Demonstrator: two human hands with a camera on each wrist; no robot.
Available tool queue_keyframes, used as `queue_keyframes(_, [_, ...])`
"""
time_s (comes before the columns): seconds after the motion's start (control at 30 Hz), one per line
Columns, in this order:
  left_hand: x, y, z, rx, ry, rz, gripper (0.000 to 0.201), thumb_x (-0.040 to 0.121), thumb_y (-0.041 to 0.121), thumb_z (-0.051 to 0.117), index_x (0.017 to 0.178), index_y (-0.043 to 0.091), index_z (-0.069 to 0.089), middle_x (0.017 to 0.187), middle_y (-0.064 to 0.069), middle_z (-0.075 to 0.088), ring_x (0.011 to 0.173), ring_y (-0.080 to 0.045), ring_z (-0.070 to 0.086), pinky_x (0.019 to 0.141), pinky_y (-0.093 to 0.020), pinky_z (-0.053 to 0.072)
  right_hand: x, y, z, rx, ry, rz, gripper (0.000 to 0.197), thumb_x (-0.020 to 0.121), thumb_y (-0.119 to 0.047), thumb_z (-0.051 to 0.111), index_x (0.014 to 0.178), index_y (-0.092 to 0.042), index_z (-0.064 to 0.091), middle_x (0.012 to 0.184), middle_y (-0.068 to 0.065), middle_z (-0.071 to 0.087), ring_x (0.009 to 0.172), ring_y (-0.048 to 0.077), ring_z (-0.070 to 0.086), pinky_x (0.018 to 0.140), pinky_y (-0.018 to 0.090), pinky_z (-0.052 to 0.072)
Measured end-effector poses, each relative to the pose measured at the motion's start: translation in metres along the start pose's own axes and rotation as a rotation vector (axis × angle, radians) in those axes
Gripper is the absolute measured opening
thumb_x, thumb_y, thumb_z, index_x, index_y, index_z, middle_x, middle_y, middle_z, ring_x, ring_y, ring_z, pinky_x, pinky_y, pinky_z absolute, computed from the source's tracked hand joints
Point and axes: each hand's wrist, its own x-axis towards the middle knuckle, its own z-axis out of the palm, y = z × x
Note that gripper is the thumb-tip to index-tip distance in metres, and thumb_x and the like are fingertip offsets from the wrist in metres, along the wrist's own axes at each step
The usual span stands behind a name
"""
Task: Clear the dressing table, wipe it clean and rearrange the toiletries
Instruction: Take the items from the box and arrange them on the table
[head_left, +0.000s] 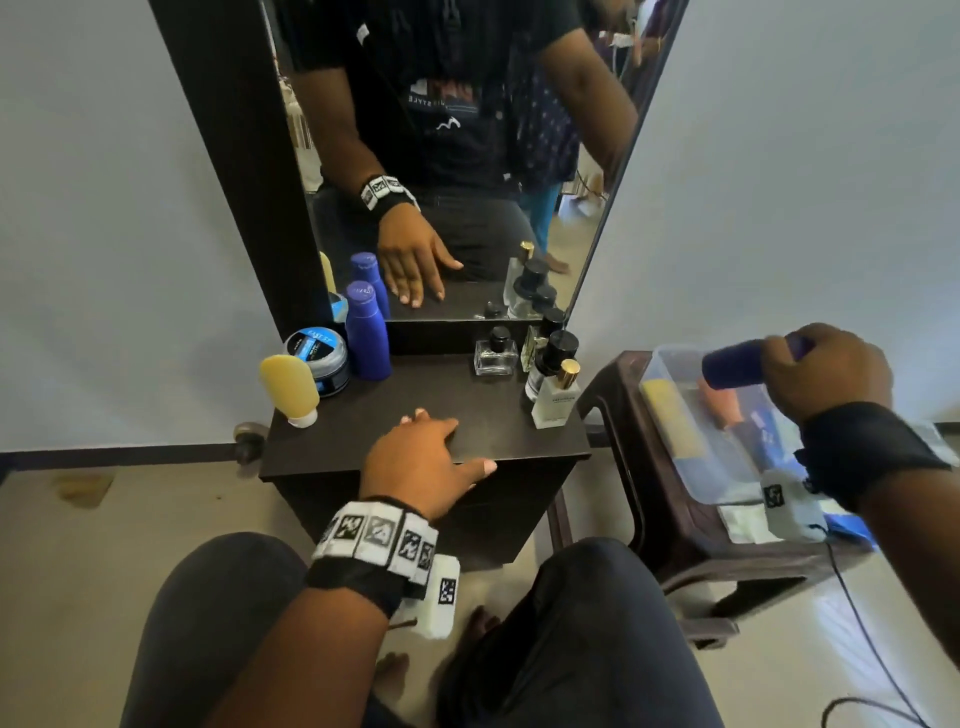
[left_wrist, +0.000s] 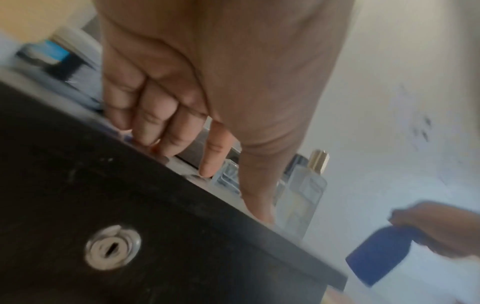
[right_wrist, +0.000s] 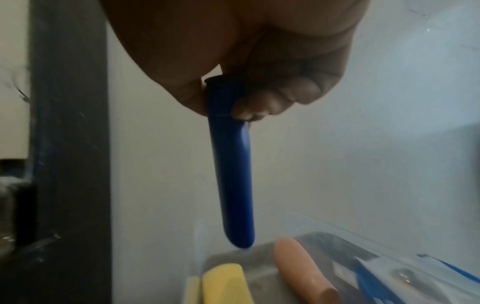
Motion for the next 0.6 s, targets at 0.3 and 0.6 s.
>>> queue_keyframes(0.3, [-0.051,-0.04,0.029,-0.879,0.352,0.234,0.062,0.068,0.07,0.078,0.127,0.061,0.059,0.129,0.026,0.067,0.11,0.004,0.069,0.101,-0.033,0.057,-0.115,-0.089,-0.036,0.638,0.379,-0.265,0.028,0.1,-0.035,0.056,0.096,-0.012,0.073,0.073,0.002,0.063,0.065,0.015,0.054,0.061,0.025,0.039])
queue_keyframes(0.6, [-0.051,-0.062,0.027,-1.027,0.419,0.305,0.061,0.079,0.055,0.08,0.136,0.048,0.059,0.129,0.014,0.07,0.118,-0.012,0.068,0.102,-0.043,0.055,-0.204,-0.187,0.033,0.777,-0.299,-0.638,0.029,0.094,-0.049,0.058,0.097,-0.022,0.067,0.079,-0.008,0.067,0.075,0.012,0.065,0.065,0.02,0.051])
